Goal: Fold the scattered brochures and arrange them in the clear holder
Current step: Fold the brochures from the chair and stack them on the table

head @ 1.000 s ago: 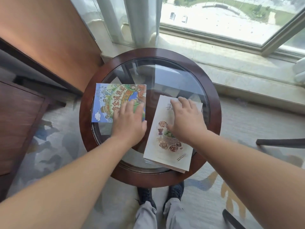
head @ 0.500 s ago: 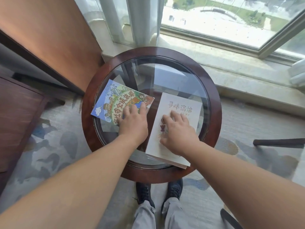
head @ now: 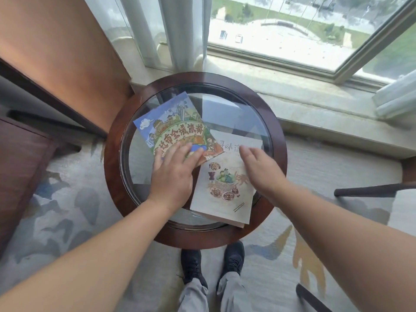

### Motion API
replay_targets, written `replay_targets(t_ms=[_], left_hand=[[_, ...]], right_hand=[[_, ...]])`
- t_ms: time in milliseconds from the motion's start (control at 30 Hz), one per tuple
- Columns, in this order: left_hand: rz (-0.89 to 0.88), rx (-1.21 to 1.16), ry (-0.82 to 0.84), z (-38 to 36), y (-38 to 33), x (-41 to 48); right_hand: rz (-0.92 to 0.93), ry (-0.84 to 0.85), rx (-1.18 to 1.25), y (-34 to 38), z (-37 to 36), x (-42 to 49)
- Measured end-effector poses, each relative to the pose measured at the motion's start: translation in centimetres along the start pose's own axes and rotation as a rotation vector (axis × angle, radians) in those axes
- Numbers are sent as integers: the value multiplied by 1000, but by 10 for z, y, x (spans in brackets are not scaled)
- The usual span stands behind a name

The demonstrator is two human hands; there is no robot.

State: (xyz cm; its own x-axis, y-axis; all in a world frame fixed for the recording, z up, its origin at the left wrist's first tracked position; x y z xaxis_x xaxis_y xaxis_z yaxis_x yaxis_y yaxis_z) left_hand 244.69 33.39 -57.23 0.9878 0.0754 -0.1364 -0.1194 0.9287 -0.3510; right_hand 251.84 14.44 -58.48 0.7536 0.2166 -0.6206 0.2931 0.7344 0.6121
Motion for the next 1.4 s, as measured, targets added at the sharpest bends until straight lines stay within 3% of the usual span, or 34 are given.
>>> replay_targets(t_ms=[100, 167, 300, 500, 667, 767, 833, 933, 1033, 1167, 1300, 1400], left_hand=[[198, 76, 278, -32, 37, 3], [233, 97, 337, -40, 51, 7], [231, 159, 298, -41, 45, 24], [248, 270, 383, -44, 43, 38], [347, 320, 473, -38, 70, 28], [345, 379, 444, -27, 89, 21], [350, 350, 398, -20, 95, 18], [432, 83, 255, -11, 99, 17], [448, -224, 70, -1, 90, 15], [425, -445, -60, 8, 70, 2], [150, -398, -11, 13, 34, -12], [-30, -325, 107, 13, 5, -20]], right_hand=[[21, 137, -215, -5, -21, -4], [47, 140, -298, -2, -27, -4], [36, 121, -367, 3, -29, -2], [9, 140, -427, 6, -33, -2], [-5, 149, -454, 10, -35, -4], [-13, 150, -476, 11, -37, -3], [-24, 145, -497, 12, -38, -2], [-49, 157, -493, 14, -41, -2], [-24, 165, -380, 24, -46, 0], [-50, 197, 136, 40, -58, 4], [-152, 359, 727, 62, -75, 8], [-134, 184, 641, 56, -56, 12]])
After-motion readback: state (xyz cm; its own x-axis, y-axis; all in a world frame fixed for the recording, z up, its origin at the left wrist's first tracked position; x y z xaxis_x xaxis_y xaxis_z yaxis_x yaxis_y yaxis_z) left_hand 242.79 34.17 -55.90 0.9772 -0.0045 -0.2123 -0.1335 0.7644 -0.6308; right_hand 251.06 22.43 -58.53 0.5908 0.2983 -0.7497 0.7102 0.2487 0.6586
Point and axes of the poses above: each hand's wrist, its own x-axis towards the middle knuckle, its own z-axis out of the back of the hand, y = z × x, the point moved 8 cm from there along x, towards the middle knuckle, and after that the axes turned 6 degrees about y, right-handed, at the moved point
